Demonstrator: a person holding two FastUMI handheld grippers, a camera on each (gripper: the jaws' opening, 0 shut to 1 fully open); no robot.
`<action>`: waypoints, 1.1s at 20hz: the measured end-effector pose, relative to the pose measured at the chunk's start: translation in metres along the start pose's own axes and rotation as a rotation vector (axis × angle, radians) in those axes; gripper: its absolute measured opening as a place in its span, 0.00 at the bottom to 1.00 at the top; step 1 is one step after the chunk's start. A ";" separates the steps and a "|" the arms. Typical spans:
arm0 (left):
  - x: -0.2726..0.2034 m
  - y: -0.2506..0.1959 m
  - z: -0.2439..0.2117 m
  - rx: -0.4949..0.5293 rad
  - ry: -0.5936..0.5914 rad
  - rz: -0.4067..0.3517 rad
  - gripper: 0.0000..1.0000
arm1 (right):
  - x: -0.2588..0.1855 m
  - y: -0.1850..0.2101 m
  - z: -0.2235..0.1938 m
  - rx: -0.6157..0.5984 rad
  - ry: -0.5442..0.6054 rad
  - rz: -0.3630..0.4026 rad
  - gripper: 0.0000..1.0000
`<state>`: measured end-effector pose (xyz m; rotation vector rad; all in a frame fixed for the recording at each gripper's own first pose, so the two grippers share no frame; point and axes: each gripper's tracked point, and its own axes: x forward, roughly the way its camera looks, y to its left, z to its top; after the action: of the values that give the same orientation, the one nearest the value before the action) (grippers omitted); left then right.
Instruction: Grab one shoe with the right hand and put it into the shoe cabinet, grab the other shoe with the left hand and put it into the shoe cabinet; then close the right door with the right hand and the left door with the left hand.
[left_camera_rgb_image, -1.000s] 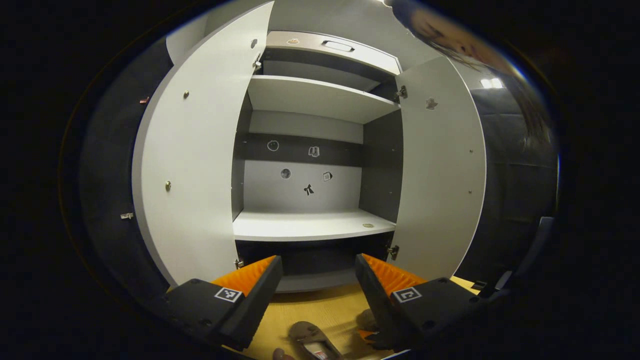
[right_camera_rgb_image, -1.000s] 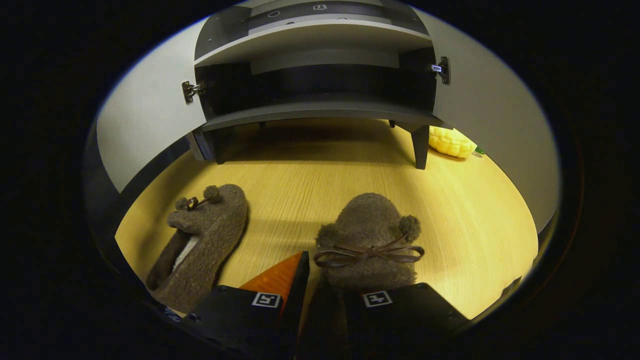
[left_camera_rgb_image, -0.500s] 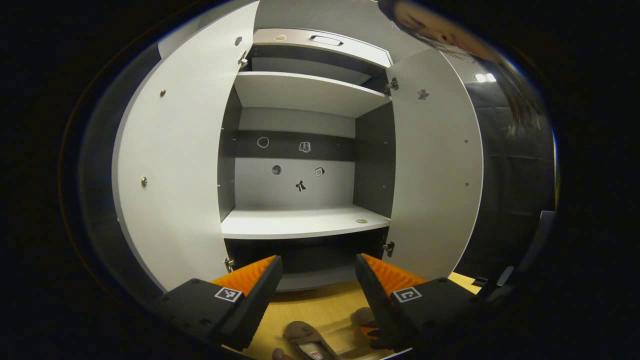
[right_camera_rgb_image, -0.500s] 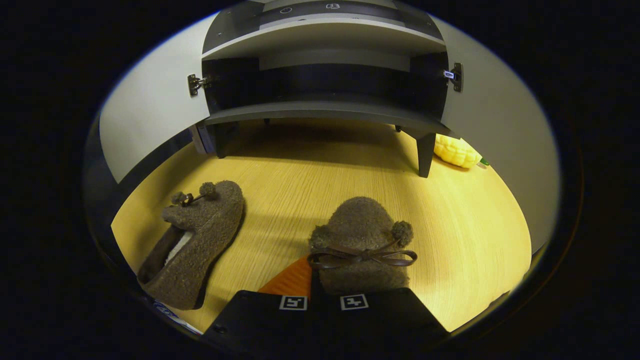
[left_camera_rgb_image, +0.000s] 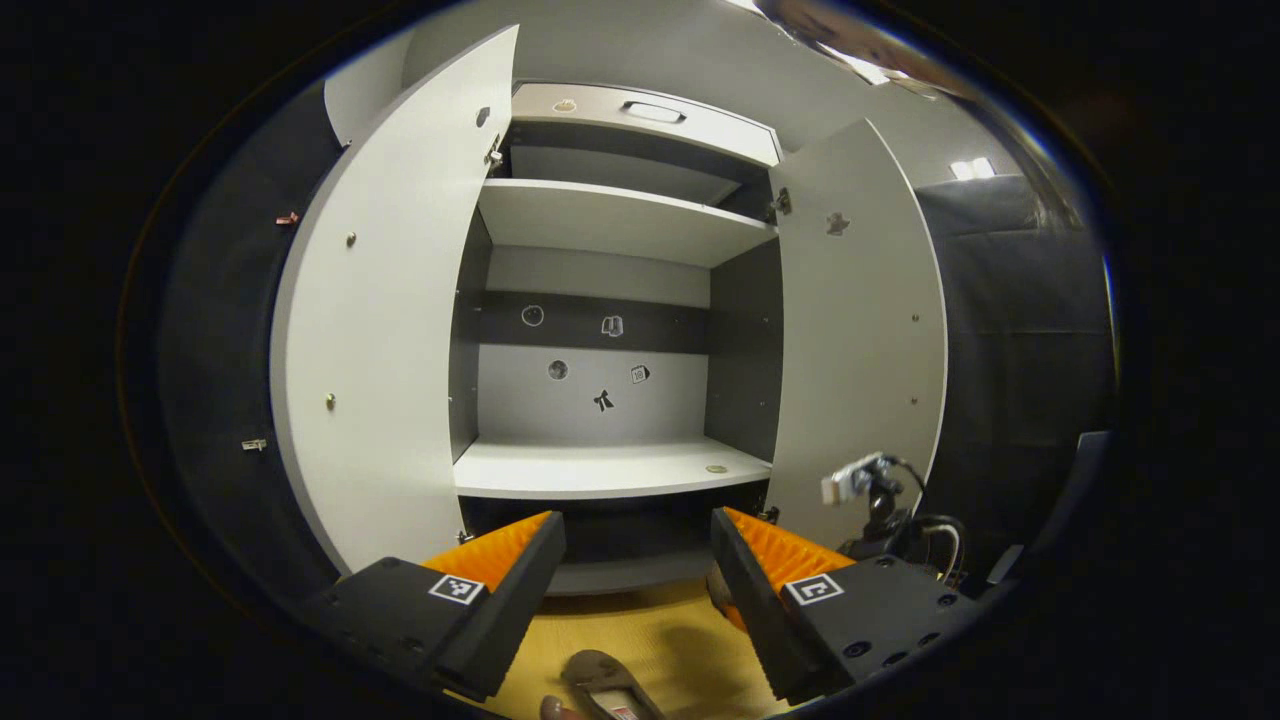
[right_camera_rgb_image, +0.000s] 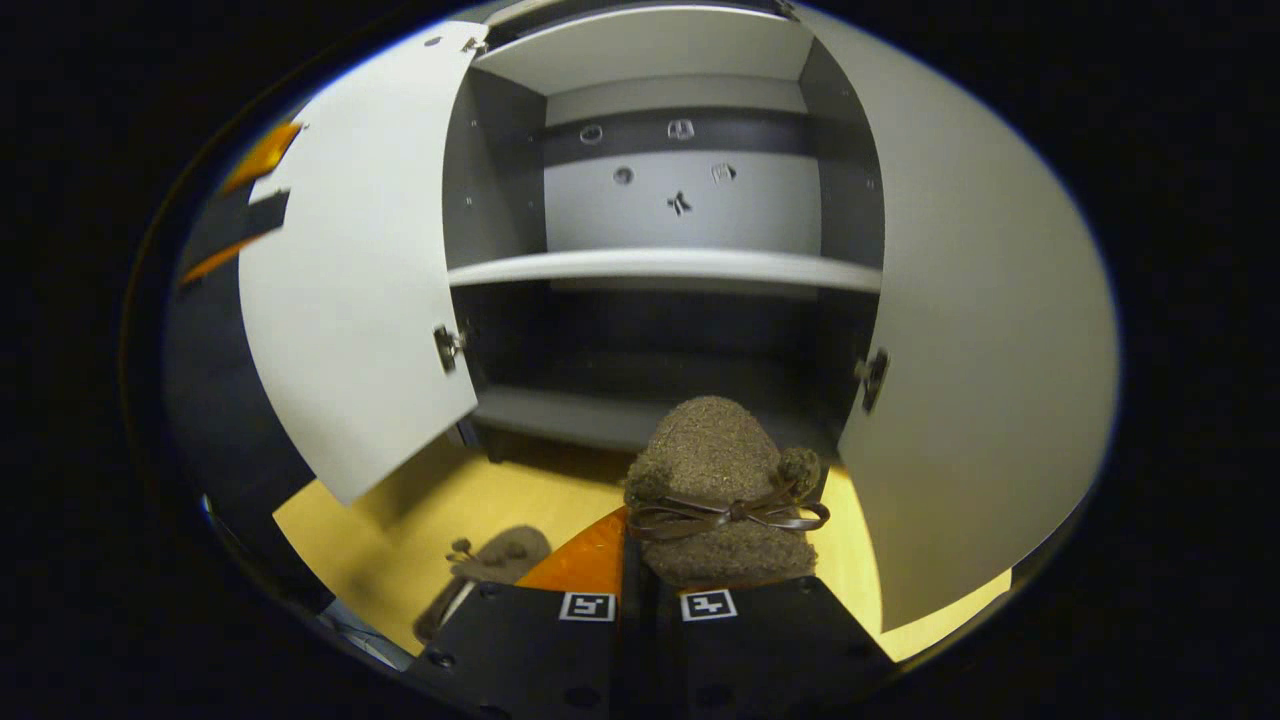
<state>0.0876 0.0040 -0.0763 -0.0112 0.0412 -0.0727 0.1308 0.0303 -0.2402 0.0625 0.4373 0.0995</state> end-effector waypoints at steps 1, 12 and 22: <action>-0.004 0.002 0.005 0.002 -0.013 0.007 0.93 | -0.001 0.000 0.020 -0.007 -0.031 -0.001 0.09; -0.039 0.030 0.013 -0.073 -0.029 0.147 0.93 | 0.063 -0.019 0.199 -0.081 -0.229 -0.041 0.09; -0.049 0.056 -0.013 -0.061 0.039 0.244 0.93 | 0.194 -0.048 0.274 -0.068 -0.173 -0.103 0.09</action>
<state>0.0423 0.0629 -0.0882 -0.0660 0.0839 0.1721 0.4260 -0.0065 -0.0782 -0.0185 0.2639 0.0078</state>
